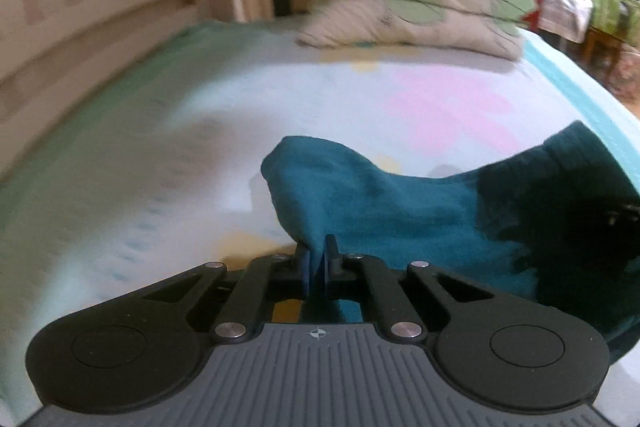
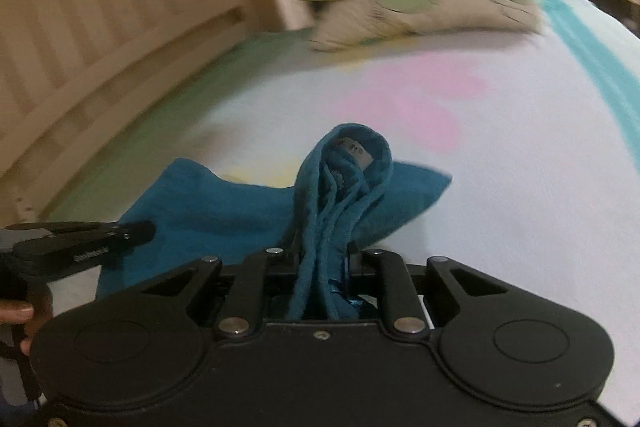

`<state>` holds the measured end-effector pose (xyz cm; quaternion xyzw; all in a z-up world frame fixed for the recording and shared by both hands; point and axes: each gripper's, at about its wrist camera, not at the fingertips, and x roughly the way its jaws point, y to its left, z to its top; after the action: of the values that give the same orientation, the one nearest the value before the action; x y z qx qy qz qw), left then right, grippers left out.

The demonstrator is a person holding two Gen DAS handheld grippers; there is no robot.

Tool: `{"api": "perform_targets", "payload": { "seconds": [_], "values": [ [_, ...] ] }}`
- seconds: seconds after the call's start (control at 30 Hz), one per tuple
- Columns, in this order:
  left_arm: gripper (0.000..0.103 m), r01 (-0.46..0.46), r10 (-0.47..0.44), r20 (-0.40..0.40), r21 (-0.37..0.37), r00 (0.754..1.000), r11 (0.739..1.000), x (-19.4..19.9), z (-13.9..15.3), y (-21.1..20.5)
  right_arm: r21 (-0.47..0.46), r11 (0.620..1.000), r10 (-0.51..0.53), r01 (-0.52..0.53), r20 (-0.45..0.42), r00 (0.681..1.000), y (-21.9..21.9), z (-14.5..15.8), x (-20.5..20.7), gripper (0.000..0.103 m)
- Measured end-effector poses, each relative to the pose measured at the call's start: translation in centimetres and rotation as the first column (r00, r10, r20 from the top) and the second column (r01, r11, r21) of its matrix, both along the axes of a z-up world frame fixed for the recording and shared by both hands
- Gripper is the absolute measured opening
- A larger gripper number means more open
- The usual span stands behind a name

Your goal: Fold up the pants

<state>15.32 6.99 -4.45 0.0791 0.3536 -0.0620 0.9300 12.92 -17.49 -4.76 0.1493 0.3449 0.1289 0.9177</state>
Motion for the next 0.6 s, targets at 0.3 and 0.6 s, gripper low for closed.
{"api": "perform_targets", "payload": {
  "seconds": [0.3,0.6],
  "values": [
    [0.011,-0.127,0.15,-0.196,0.122,0.969,0.984,4.8,-4.7,7.3,-0.111,0.994,-0.049,0.019,-0.277,0.96,3.4,-5.3,8.6,0.048],
    [0.011,-0.204,0.201,-0.125,-0.004,0.972,0.979,1.3,-1.8,7.4,-0.014,0.994,-0.105,0.104,-0.094,0.99,2.1,-0.9,3.9,0.053]
  ]
}}
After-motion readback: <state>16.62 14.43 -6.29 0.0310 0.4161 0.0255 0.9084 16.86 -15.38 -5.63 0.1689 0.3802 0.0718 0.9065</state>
